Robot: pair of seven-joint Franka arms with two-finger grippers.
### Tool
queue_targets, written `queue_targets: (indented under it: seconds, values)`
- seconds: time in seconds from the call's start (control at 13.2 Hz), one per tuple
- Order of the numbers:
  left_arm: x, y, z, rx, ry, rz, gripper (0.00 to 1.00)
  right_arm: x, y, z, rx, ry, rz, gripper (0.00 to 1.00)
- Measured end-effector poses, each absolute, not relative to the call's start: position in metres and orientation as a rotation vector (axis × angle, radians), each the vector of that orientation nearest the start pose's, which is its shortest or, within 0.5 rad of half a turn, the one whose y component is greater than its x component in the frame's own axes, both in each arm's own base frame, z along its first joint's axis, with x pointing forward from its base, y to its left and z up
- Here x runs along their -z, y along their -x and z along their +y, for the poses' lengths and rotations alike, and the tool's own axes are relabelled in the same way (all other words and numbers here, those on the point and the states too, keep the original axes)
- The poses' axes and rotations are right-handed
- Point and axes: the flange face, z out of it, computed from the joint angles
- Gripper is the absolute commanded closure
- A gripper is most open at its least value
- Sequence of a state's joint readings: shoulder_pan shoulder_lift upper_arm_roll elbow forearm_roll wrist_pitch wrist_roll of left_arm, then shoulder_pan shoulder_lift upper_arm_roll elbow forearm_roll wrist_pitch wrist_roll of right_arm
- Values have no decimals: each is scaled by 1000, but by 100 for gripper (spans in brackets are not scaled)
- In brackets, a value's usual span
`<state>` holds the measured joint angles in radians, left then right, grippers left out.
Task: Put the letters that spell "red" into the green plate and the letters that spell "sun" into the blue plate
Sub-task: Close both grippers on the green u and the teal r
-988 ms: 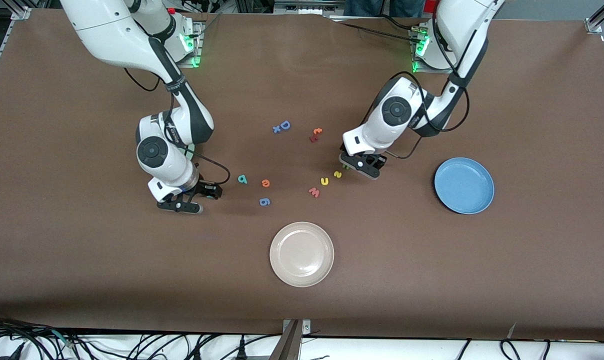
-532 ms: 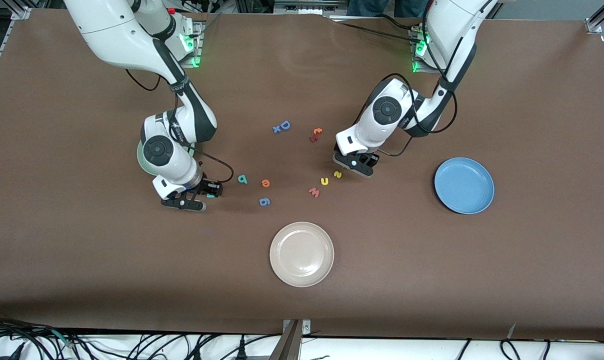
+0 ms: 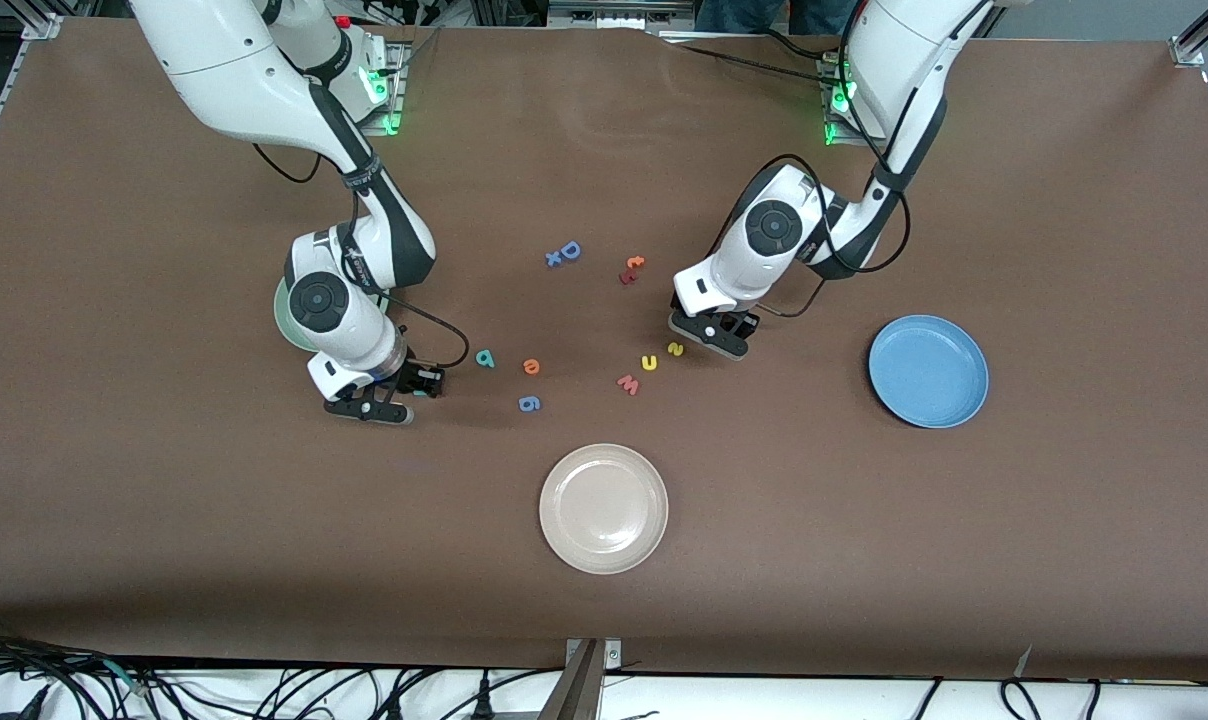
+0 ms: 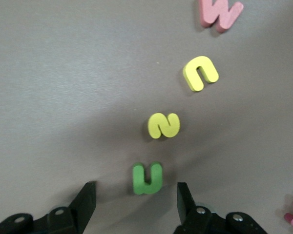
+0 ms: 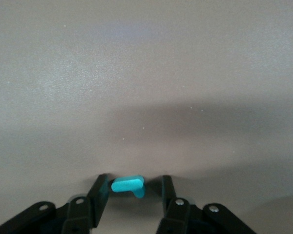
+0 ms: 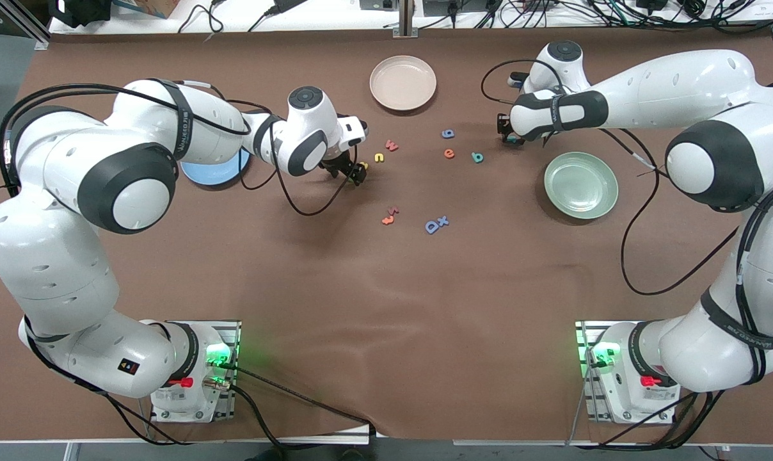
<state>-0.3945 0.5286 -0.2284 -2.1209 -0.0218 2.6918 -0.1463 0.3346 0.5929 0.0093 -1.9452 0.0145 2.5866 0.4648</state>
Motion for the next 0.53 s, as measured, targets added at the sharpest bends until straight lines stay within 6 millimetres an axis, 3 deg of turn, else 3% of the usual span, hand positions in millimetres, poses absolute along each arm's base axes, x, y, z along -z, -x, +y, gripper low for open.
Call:
queue_targets:
  seconds: [0.23,0.38,0.53]
  values:
    - [-169,-470,-340,23,3204,692,40,-178,-588,209,65,3105,208,78]
    - [-170,-471,-340,29,3205,689,47,-179,-589,208,70,3106,206,81]
    - [-170,-471,-340,30,3205,689,48,-179,-589,208,71,3106,205,84]
